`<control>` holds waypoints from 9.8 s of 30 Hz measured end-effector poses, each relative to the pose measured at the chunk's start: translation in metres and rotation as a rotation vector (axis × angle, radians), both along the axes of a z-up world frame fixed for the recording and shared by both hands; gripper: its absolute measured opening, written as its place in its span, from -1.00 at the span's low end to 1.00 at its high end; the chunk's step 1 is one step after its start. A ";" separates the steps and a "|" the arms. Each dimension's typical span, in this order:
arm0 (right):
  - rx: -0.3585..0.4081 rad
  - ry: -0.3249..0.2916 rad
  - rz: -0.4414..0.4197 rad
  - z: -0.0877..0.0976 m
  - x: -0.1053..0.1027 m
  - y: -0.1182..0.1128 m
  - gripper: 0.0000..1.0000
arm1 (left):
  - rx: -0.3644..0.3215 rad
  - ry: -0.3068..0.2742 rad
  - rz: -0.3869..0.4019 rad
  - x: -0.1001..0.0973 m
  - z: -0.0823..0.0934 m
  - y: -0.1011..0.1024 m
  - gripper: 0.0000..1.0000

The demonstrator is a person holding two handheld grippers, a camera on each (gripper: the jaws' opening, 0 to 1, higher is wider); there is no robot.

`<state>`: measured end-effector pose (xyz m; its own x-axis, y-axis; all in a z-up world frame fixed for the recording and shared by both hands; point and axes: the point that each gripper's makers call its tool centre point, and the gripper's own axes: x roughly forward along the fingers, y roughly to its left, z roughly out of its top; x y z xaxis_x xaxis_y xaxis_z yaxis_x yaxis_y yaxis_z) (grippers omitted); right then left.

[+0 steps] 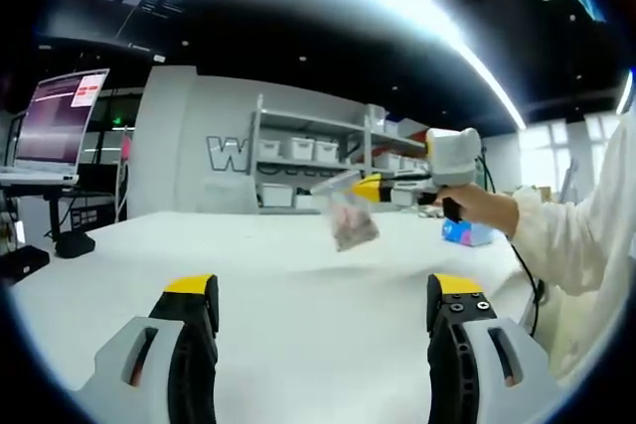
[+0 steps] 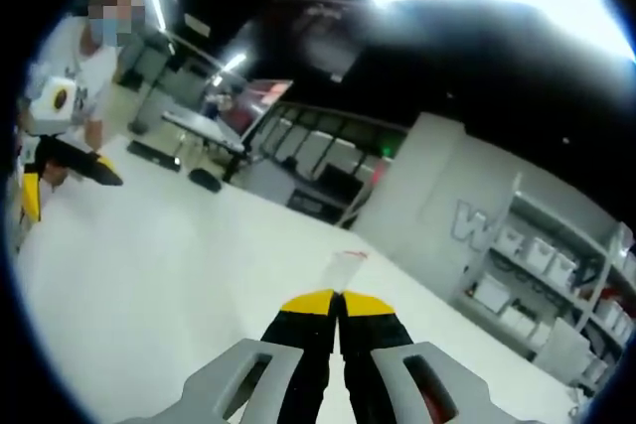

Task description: Open the resealable bag by pulling the two sides of the seal apart until the entire bag opening is separated and visibly accessible.

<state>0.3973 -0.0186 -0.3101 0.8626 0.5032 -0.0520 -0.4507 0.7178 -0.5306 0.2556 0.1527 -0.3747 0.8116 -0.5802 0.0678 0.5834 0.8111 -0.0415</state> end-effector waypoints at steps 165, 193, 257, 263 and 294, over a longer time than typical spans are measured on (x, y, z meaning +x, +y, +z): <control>-0.006 0.255 0.136 -0.113 -0.170 0.012 -1.00 | 0.022 0.039 -0.027 -0.004 -0.014 -0.006 0.66; 0.049 0.284 0.089 -0.117 -0.179 -0.001 -1.00 | 0.012 0.064 -0.054 -0.004 -0.020 -0.012 0.62; -0.502 0.342 0.229 -0.108 -0.199 0.047 -0.85 | -0.015 0.048 -0.133 -0.019 -0.018 -0.023 0.55; -0.569 0.332 0.250 -0.109 -0.200 0.050 -0.85 | -0.010 0.045 -0.150 -0.023 -0.018 -0.028 0.55; -0.800 0.357 0.284 -0.120 -0.196 0.054 -0.85 | -0.030 0.048 -0.176 -0.029 -0.020 -0.031 0.53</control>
